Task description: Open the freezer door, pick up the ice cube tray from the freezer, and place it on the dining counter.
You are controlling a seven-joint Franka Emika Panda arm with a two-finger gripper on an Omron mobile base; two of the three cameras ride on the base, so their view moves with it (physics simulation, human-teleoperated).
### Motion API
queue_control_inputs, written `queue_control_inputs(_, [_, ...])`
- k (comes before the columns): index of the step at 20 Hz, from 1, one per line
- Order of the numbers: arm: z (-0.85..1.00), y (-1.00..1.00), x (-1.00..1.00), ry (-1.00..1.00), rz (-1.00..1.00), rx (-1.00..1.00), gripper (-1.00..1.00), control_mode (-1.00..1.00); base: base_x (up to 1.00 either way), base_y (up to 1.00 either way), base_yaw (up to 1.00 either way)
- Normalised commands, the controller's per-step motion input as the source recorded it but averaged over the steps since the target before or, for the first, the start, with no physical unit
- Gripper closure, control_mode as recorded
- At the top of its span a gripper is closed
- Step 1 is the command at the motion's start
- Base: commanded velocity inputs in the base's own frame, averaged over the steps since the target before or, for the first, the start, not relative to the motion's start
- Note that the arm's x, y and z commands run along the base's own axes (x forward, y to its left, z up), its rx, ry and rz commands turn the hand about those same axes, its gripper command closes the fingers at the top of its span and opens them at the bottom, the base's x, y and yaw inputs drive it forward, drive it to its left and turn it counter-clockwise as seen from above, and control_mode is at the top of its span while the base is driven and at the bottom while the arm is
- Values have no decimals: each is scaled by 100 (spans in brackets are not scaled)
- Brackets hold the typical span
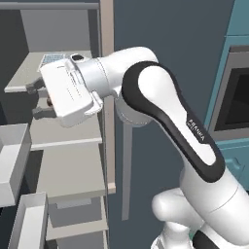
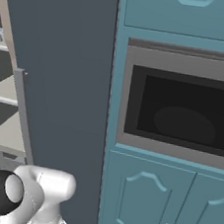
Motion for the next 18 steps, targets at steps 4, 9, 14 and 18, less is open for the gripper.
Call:
queue_control_inputs(4, [0,-62,-4,0,-17,-1,-100,-100,0,0,0])
queue_control_inputs(9, [0,-58,-8,0,-26,-3,-100,-100,0,0,0])
queue_control_inputs(14, [0,-58,-4,0,-32,-3,-100,-100,0,0,0])
queue_control_inputs(18, [0,-58,-5,0,-35,-2,-100,-100,0,0,0])
